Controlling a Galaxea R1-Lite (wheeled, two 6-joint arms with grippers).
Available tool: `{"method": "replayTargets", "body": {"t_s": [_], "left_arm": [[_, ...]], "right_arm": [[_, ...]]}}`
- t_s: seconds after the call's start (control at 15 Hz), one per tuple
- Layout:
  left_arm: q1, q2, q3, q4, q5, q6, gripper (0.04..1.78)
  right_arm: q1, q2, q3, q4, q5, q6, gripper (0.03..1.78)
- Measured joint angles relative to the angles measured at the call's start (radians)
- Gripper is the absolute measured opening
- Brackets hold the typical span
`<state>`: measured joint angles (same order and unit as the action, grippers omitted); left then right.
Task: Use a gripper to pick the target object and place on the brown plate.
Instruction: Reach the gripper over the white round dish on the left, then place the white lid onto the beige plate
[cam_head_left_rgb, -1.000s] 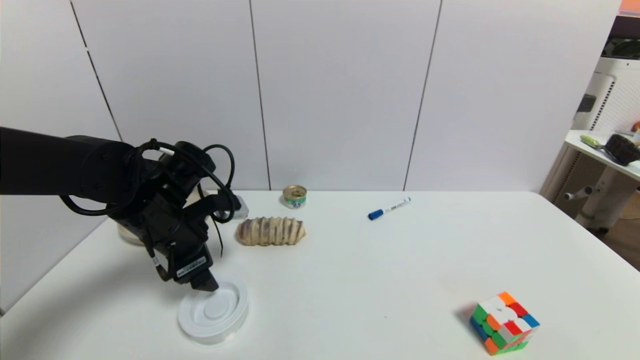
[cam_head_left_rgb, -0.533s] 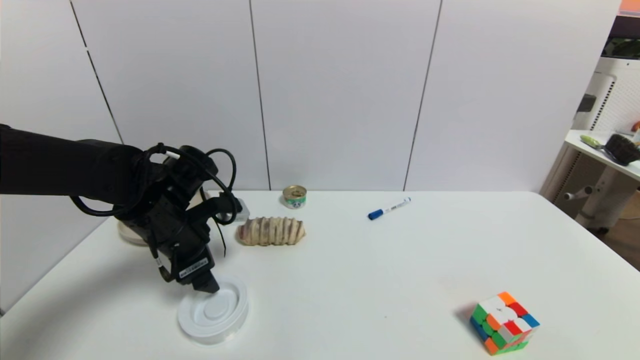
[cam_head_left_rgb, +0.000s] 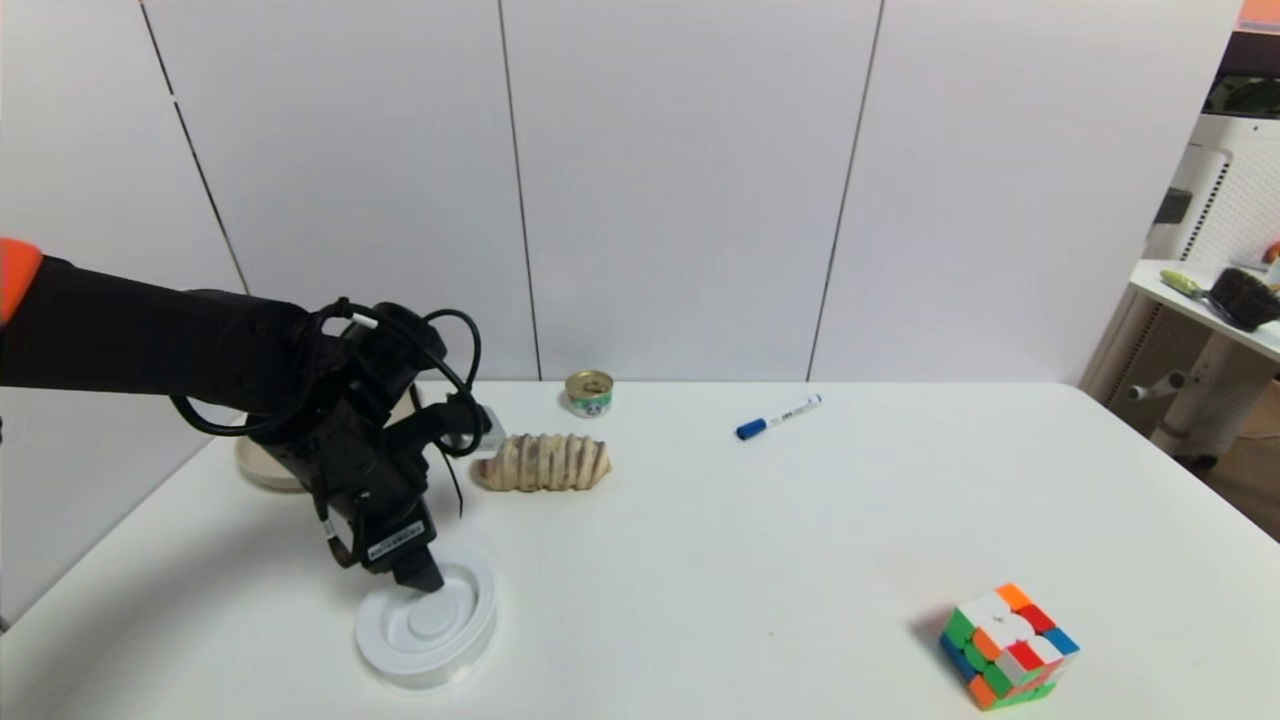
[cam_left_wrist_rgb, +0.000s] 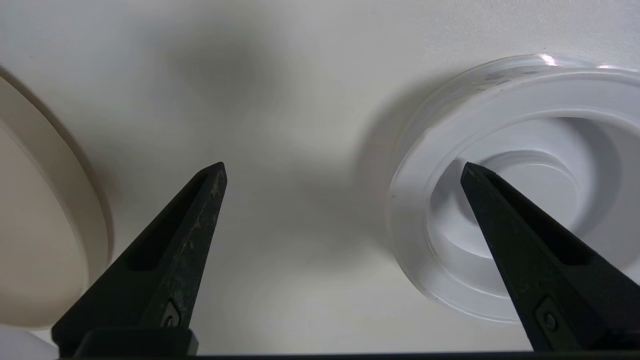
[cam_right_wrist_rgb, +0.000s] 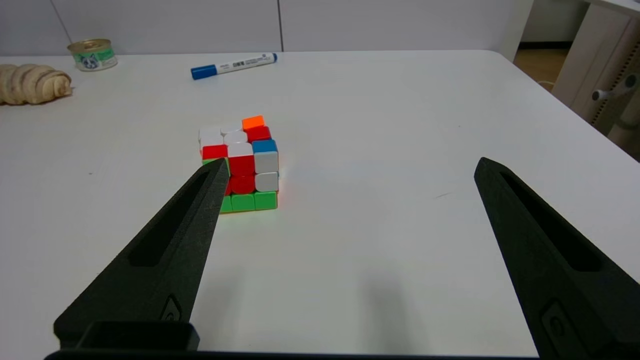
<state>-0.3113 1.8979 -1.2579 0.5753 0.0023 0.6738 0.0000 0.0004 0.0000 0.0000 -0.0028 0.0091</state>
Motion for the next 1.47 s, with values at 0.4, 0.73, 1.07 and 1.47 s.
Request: {"method": "replayTargets", "body": {"t_s": [0.4, 0.73, 1.07, 1.47], "left_arm": [[0.000, 0.025, -0.003, -0.026, -0.001, 0.000, 1.69], [0.000, 0.035, -0.001, -0.020, -0.001, 0.005, 1.04], [-0.001, 0.035, 0.002, -0.021, -0.007, 0.004, 0.16], [-0.002, 0.011, -0.006, -0.019, -0.046, -0.005, 0.16]], "right_arm": [[0.000, 0.000, 0.000, 0.000, 0.000, 0.000, 1.70], [0.000, 0.000, 0.000, 0.000, 0.000, 0.000, 1.70], [0.000, 0.000, 0.000, 0.000, -0.001, 0.000, 1.70], [0.000, 0.000, 0.000, 0.000, 0.000, 0.000, 1.70]]}}
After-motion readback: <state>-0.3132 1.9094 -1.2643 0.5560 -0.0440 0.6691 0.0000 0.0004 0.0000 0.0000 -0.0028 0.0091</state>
